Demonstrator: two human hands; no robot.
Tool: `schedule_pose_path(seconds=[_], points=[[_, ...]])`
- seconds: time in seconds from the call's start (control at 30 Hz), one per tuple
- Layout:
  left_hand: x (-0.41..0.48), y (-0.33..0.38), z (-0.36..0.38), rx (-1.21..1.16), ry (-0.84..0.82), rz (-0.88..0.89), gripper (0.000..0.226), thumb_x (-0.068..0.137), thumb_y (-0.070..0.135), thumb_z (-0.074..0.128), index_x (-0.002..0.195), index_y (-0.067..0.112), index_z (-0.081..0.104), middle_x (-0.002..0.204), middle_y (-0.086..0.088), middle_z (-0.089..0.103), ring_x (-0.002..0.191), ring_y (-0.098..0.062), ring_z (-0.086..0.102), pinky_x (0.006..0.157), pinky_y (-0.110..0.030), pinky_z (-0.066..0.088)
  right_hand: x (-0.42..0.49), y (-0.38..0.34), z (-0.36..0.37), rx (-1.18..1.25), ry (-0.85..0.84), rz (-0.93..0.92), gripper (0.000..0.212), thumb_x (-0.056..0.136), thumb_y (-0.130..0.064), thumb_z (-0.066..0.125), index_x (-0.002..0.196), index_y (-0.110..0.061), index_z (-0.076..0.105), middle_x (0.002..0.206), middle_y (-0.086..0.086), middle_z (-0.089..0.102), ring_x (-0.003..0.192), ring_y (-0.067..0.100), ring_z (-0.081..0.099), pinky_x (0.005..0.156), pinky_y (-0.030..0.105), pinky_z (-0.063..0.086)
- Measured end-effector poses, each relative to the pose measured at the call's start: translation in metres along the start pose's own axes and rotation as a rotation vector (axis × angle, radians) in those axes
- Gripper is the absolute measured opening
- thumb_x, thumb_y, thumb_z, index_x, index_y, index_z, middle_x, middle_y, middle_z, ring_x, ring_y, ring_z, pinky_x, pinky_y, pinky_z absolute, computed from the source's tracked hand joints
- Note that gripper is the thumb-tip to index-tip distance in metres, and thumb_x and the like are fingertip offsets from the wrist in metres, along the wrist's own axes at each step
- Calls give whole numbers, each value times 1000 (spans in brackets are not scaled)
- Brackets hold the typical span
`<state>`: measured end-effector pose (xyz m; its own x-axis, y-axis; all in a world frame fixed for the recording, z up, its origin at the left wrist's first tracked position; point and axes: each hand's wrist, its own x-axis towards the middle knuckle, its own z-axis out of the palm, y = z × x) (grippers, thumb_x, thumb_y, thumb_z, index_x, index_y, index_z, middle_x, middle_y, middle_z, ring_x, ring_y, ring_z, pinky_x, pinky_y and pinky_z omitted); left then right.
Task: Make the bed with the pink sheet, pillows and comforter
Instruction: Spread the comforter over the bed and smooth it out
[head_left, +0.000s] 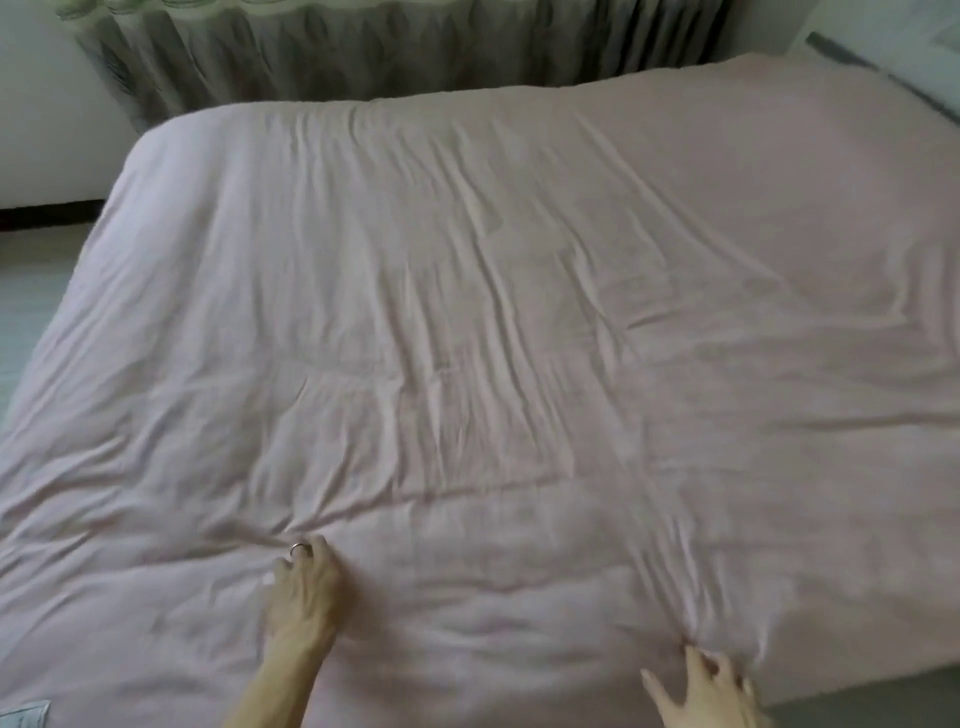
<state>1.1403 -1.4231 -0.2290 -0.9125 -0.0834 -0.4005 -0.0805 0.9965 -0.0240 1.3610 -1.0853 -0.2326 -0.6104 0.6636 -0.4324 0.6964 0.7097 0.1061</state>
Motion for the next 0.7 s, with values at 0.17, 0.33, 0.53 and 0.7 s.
schedule_pose_path(seconds=[0.17, 0.33, 0.53, 0.7], points=[[-24, 108, 1, -121, 84, 413, 58, 91, 25, 49, 147, 21, 34, 156, -11, 28, 139, -31, 33, 109, -42, 32, 38, -46, -45, 77, 61, -255, 51, 87, -57, 44, 122, -23, 60, 127, 6, 52, 118, 29, 50, 89, 41, 46], [-7, 184, 16, -75, 89, 577, 56, 99, 49, 31, 151, 43, 10, 162, 7, -4, 150, -20, -6, 119, -51, 4, 97, -114, -77, 331, 260, -497, 53, 90, -48, 50, 135, -21, 51, 151, 9, 37, 140, 32, 33, 109, 50, 37], [26, 121, 47, 134, -85, 309, 63, 88, 74, 18, 144, 59, -7, 161, 17, -8, 149, -23, -8, 111, -62, 11, 158, -69, -55, 96, -115, -379, 83, 81, -86, 25, 148, -54, -11, 158, -11, -34, 145, 30, -31, 109, 74, -2], [28, 148, 11, 209, -108, 273, 52, 83, 52, 37, 125, 29, 54, 121, -9, 61, 100, -42, 59, 79, -47, 51, 171, 14, -56, -129, -480, 75, 117, 62, -100, 20, 144, -35, -33, 158, 16, -31, 147, 47, -12, 114, 69, 11]])
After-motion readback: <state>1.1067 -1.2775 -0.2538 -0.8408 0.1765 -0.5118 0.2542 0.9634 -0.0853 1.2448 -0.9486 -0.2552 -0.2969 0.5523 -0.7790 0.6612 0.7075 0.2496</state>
